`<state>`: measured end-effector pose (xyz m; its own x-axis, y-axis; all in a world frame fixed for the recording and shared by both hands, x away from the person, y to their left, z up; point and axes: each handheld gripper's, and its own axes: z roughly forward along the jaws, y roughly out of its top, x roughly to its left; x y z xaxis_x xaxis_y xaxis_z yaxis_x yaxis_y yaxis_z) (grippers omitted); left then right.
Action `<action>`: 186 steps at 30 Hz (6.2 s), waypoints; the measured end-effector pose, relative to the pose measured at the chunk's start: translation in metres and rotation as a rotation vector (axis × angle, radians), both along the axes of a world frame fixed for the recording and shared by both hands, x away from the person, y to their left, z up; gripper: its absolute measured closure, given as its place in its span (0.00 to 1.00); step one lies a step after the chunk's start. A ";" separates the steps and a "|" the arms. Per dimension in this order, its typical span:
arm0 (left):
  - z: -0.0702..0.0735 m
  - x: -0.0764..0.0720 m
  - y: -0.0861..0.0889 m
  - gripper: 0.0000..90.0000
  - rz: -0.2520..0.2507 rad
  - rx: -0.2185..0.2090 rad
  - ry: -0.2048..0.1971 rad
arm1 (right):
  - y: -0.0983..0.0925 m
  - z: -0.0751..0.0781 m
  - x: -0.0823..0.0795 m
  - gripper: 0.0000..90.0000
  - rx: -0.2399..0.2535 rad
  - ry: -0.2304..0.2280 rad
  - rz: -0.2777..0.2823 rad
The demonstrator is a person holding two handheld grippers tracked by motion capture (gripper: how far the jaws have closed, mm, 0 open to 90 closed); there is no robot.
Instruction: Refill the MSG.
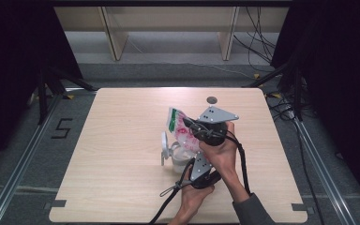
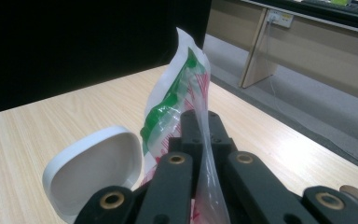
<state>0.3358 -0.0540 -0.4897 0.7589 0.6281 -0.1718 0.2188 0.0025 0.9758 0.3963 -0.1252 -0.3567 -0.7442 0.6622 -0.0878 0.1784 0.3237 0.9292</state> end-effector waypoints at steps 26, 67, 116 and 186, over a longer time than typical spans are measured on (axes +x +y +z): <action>-0.001 0.000 -0.001 0.88 -0.004 -0.007 -0.003 | 0.000 0.000 0.001 1.00 -0.008 0.002 0.002; -0.002 -0.001 -0.007 0.88 0.001 -0.116 0.024 | 0.004 -0.004 0.002 1.00 -0.027 0.013 0.007; -0.003 0.000 -0.006 0.88 -0.006 -0.121 0.024 | 0.008 -0.005 0.002 1.00 -0.036 0.000 0.025; -0.004 0.001 0.002 0.87 -0.013 -0.028 0.008 | 0.005 -0.003 0.000 1.00 -0.018 0.006 0.016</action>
<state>0.3370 -0.0524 -0.4941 0.7654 0.6132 -0.1954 0.2268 0.0271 0.9736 0.3966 -0.1202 -0.3595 -0.7552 0.6486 -0.0951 0.1786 0.3432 0.9221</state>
